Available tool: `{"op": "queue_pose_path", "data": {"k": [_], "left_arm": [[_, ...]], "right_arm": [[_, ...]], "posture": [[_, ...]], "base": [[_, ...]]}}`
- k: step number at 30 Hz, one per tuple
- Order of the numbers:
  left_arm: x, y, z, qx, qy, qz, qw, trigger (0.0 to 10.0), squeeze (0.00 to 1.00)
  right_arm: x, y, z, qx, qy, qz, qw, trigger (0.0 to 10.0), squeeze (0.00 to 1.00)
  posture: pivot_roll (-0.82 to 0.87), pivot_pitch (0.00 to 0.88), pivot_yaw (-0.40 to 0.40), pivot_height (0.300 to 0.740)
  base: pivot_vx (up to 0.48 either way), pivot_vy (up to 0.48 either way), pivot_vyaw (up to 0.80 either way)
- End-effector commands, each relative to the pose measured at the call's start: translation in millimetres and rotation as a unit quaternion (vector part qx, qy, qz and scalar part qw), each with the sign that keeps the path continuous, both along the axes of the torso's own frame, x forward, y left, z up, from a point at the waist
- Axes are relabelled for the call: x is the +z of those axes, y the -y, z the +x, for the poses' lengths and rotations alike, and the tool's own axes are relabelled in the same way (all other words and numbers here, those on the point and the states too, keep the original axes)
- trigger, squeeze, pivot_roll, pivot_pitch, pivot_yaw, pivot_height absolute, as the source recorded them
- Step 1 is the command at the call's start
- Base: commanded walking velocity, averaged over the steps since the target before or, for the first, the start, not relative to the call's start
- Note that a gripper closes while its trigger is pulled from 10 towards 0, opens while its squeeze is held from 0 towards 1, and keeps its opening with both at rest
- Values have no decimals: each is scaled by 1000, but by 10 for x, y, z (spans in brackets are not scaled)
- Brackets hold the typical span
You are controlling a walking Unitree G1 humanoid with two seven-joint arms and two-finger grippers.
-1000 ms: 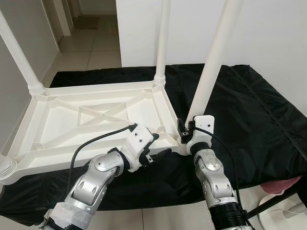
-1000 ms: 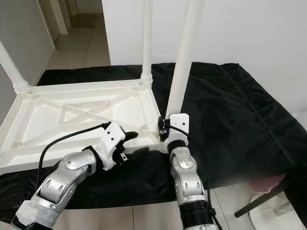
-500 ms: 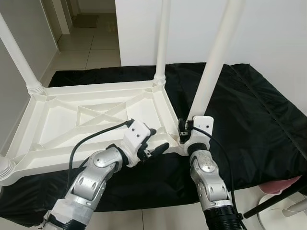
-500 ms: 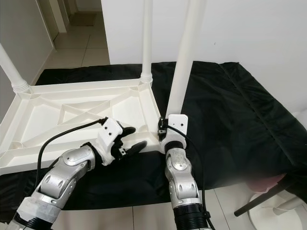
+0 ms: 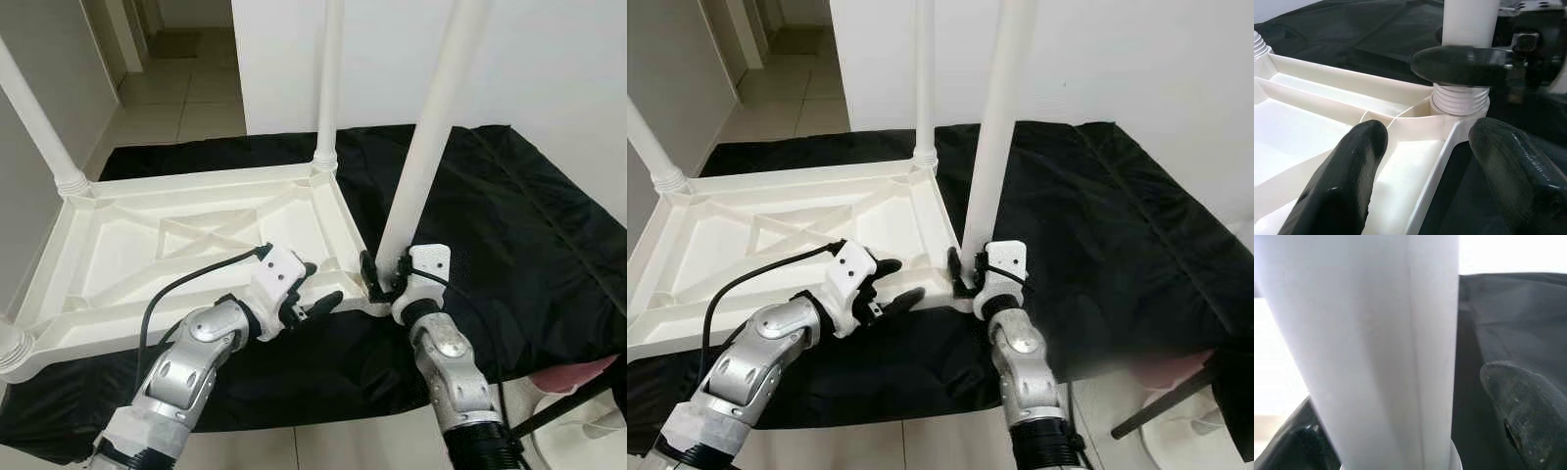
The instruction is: Building children table
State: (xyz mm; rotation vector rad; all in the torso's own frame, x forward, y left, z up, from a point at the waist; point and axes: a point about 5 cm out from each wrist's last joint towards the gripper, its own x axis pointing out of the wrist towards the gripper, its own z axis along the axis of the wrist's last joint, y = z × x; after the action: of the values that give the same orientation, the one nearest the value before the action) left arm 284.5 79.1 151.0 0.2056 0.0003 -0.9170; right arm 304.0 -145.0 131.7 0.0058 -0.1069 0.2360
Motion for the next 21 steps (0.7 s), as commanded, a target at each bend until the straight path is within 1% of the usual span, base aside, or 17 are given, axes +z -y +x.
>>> {"op": "queue_pose_path", "data": {"k": [1,2,4,5,6,8,9,12,13,15,17,18,19,20,21], "left_arm": [[-4,-54,36,34,4,3,999,10000,0],[-4,-54,36,34,4,3,999,10000,0],[13,-53,58,37,7,5,999,10000,0],[13,-53,58,37,7,5,999,10000,0],[18,-41,70,38,8,5,999,10000,0],[18,-41,70,38,8,5,999,10000,0],[20,-33,79,39,9,5,999,10000,0],[-12,38,25,0,1,9,1000,10000,0],[-12,38,25,0,1,9,1000,10000,0],[-50,72,-28,-30,-9,18,999,10000,0],[-63,79,-43,-38,-11,22,999,10000,0],[-73,84,-54,-43,-12,26,999,10000,0],[-73,84,-54,-43,-12,26,999,10000,0],[-75,83,-56,-43,-10,28,999,10000,0],[-74,82,-52,-42,-8,30,999,10000,0]], "right_arm": [[1,-13,5,27,5,3,1000,10000,0],[1,-13,5,27,5,3,1000,10000,0],[4,14,12,72,7,-1,997,10000,0],[4,14,12,72,7,-1,997,10000,0],[9,32,28,99,10,-12,995,10000,0],[9,32,28,99,10,-12,995,10000,0],[12,45,40,116,12,-20,993,10000,0],[99,90,137,177,20,-55,982,10000,0],[99,90,137,177,20,-55,982,10000,0],[121,105,189,199,15,-65,978,10000,0],[121,109,205,206,13,-68,976,10000,0],[123,112,227,213,13,-74,974,7608,0],[123,112,227,213,13,-74,974,7608,0],[121,109,244,224,12,-79,971,4392,0],[115,101,255,233,11,-83,969,0,0]], "posture": [[-63,0,36,740],[-63,0,36,740],[-73,0,43,740],[-73,0,43,740],[-78,0,46,740],[-78,0,46,740],[-78,0,46,740],[-86,0,47,740],[-86,0,47,740],[-82,0,45,740],[-82,0,45,740],[-81,0,46,740],[-81,0,46,740],[-77,0,47,740],[-75,0,50,740]], "base": [[0,0,0],[0,0,0],[0,0,0],[0,0,0],[0,0,0],[0,0,0],[0,0,0],[0,0,0],[0,0,0],[0,0,0],[0,0,0],[0,0,0],[0,0,0],[0,0,0],[0,0,0]]}}
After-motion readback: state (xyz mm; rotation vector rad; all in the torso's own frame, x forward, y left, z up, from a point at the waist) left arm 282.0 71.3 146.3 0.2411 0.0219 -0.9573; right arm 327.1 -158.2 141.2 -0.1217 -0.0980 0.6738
